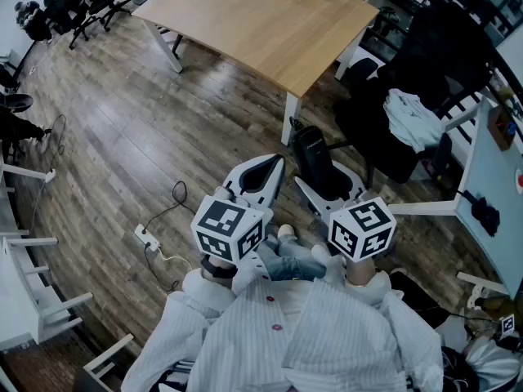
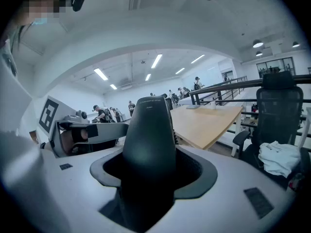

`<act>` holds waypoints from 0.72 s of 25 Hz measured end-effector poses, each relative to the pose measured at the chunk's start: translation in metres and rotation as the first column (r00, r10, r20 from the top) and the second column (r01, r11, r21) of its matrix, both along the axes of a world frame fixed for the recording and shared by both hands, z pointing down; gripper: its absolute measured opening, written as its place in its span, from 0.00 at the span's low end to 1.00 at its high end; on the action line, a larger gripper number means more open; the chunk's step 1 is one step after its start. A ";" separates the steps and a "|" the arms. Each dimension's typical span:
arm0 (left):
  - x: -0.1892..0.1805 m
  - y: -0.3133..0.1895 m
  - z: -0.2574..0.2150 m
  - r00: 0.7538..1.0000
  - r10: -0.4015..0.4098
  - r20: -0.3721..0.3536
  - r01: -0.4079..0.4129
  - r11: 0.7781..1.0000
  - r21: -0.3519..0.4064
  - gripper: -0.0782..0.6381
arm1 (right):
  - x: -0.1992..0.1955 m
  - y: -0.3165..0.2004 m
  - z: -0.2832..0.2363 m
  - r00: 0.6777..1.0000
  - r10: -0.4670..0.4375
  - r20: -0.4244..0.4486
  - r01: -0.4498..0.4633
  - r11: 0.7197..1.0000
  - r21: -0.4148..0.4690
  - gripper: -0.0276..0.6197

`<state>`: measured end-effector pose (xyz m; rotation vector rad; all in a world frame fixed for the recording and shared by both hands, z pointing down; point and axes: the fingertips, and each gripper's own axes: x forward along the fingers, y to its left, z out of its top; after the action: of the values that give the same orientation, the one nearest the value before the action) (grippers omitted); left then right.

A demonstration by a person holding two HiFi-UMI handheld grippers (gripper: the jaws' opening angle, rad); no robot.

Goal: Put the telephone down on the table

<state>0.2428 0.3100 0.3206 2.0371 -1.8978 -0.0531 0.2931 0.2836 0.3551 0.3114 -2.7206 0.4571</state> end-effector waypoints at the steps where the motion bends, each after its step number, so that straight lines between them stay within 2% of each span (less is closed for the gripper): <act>1: 0.001 -0.001 0.001 1.000 -0.001 0.001 0.001 1.000 0.001 0.12 | 0.001 0.000 0.000 1.000 -0.001 0.002 0.001 1.000 -0.001 0.49; 11: 0.004 -0.002 0.003 1.000 -0.003 0.004 0.003 1.000 0.000 0.12 | 0.006 -0.002 0.000 1.000 0.010 0.007 -0.010 1.000 -0.003 0.49; 18: 0.011 0.003 0.005 0.999 -0.039 0.011 0.039 0.999 0.004 0.12 | 0.016 -0.002 0.001 1.000 -0.013 0.020 0.013 1.000 -0.004 0.49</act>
<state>0.2539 0.3130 0.3260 2.0067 -1.9452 -0.0551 0.3092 0.2820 0.3556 0.2899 -2.7386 0.4648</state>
